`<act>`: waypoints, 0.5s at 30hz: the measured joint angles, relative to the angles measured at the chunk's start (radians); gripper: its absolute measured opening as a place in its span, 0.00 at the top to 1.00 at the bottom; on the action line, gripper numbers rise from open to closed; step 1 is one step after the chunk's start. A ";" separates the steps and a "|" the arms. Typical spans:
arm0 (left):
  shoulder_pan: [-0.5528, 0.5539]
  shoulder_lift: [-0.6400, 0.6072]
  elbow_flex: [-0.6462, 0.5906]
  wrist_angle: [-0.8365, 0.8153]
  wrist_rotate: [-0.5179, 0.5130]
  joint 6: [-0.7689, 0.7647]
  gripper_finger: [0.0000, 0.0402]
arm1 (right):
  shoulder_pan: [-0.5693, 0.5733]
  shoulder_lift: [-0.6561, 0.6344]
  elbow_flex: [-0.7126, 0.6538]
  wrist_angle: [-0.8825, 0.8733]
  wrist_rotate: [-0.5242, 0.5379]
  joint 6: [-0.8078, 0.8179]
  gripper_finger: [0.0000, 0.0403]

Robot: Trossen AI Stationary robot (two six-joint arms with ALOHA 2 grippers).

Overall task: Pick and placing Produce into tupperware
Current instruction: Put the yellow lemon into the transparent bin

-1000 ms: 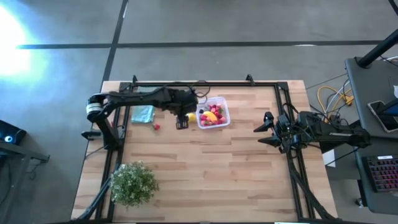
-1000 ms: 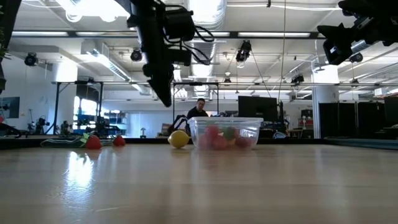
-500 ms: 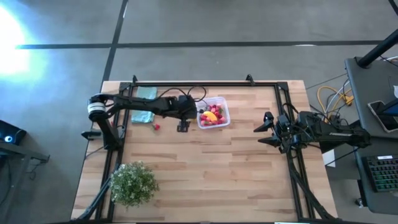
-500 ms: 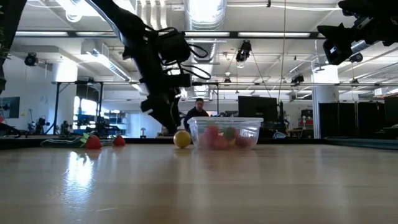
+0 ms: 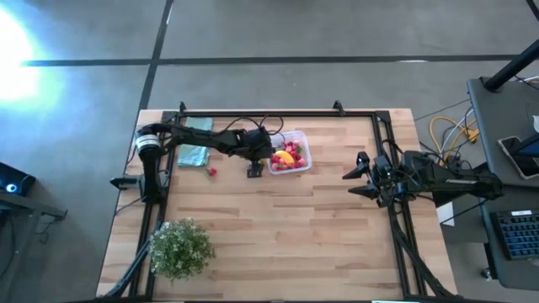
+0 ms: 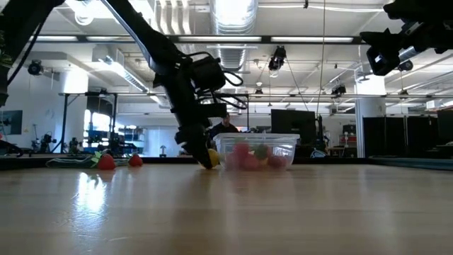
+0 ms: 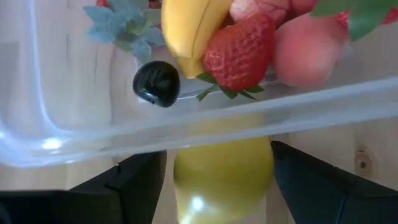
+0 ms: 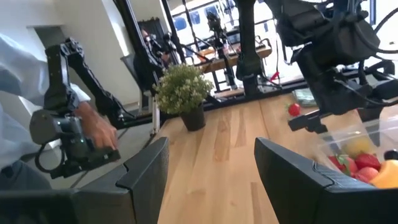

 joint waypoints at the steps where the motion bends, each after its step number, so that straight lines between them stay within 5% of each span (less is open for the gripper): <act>1: 0.000 0.009 0.003 0.000 0.000 0.003 0.33 | 0.000 0.000 0.000 -0.002 0.000 0.000 0.43; 6: 0.002 0.029 0.007 -0.001 0.010 0.040 0.36 | 0.000 0.008 0.000 0.001 0.000 0.000 0.43; 12: 0.008 0.014 0.007 -0.012 0.005 0.045 0.54 | 0.000 0.011 0.000 0.001 0.000 0.000 0.43; 15: 0.017 0.006 0.007 -0.029 -0.004 0.045 0.55 | 0.000 0.013 0.000 0.000 0.000 0.000 0.43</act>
